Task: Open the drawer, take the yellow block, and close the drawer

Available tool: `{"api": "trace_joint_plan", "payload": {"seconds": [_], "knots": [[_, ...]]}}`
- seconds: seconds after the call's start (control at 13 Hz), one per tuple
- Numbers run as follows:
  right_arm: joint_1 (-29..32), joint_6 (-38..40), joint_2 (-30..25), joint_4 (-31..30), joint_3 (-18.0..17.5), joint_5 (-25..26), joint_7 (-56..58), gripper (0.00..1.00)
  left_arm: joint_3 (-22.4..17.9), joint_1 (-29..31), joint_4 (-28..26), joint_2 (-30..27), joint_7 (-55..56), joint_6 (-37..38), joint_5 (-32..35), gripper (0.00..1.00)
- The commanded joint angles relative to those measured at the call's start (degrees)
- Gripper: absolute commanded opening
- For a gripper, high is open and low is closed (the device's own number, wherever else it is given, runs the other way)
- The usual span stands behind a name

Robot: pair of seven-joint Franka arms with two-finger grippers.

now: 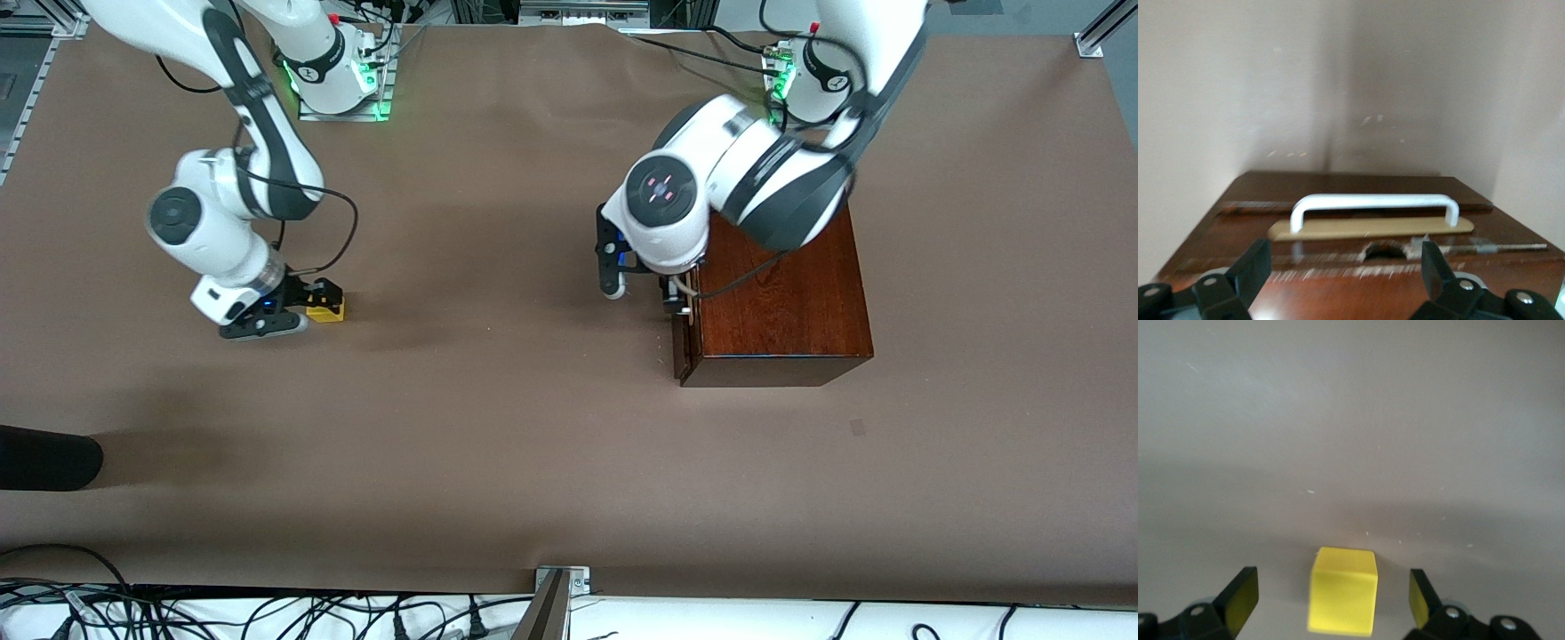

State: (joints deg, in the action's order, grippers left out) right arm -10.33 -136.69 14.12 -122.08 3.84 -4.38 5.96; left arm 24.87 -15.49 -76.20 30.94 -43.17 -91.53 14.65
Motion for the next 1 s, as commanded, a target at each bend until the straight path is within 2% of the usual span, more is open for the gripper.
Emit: {"api": "trace_joint_plan", "payload": {"seconds": [0.0,0.23,0.31,0.46,0.61,0.69,0.77,0.92], "knots": [[1.2,17.3,-2.4,13.1,-0.5,-1.0,0.5,1.00,-0.2,2.9,4.6,-1.3,0.6,2.3,1.7,1.00],[2.5,27.7,-5.6,21.8,-0.2,-0.4,1.5,1.00,-3.7,5.9,10.0,-2.6,0.6,6.5,1.0,1.00],[2.7,34.0,-5.6,26.7,-0.1,-0.3,1.2,1.00,-6.9,5.4,9.5,-4.6,1.0,6.2,0.9,1.00],[3.2,39.2,-5.6,31.5,0.0,-0.1,1.5,1.00,-9.0,7.4,9.3,-6.3,1.4,6.3,-1.1,1.00],[3.2,41.4,-6.3,31.9,0.6,1.0,2.5,1.00,-13.2,9.6,5.6,-9.3,2.1,5.5,-5.4,1.00],[3.1,42.4,-7.4,31.7,0.2,3.9,2.6,1.00,-16.5,9.6,2.9,-11.9,2.2,2.8,-7.9,1.00],[3.0,42.9,-7.7,31.6,0.1,4.6,2.5,1.00,-18.8,9.6,-0.9,-14.9,3.0,-0.5,-9.5,1.00],[2.9,43.6,-8.7,31.4,-0.1,4.9,1.9,1.00,-20.5,10.0,-9.1,-21.3,9.1,-6.3,-10.0,1.00]]}}
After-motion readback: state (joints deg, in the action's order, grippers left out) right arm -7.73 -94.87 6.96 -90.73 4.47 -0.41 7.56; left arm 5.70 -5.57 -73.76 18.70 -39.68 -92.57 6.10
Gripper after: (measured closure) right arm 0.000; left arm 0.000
